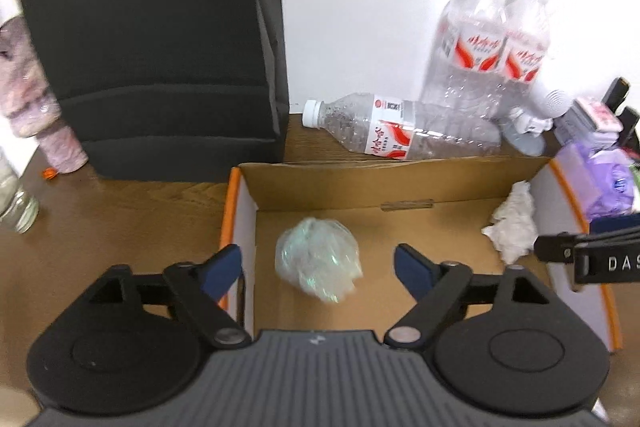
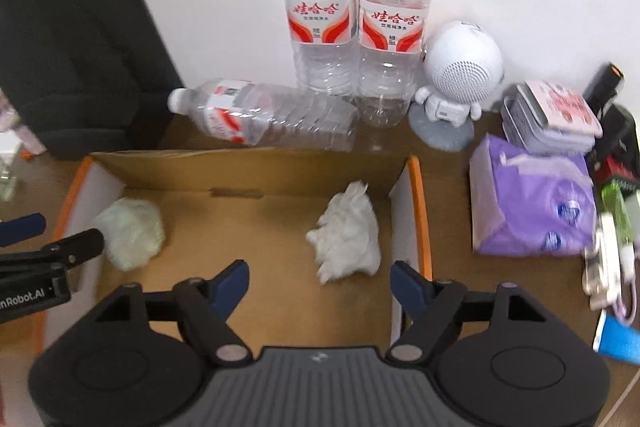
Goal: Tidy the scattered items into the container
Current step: 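Grasp white tissue with right gripper while left grasps iridescent bag, drop both into box, then withdraw both tools from the box back toward the table items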
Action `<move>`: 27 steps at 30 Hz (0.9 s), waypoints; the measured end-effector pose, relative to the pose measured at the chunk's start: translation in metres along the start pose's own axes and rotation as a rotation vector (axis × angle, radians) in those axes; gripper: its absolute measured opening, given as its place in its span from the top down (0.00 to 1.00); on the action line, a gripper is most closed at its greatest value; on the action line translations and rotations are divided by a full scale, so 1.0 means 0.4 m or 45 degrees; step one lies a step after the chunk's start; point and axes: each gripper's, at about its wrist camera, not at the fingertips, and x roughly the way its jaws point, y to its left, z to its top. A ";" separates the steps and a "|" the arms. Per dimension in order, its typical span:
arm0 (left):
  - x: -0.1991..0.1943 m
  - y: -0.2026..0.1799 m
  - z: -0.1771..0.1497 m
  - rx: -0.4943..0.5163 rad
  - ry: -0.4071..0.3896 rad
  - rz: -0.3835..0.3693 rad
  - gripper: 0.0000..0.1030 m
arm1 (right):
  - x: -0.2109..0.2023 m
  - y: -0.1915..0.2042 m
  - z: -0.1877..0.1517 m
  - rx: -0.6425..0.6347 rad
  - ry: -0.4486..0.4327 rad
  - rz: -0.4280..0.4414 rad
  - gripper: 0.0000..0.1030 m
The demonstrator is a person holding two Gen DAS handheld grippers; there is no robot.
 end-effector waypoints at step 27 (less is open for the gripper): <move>-0.543 -0.052 -0.249 -0.039 -0.417 -0.078 0.00 | -0.510 0.080 -0.340 -0.136 -0.443 0.085 0.16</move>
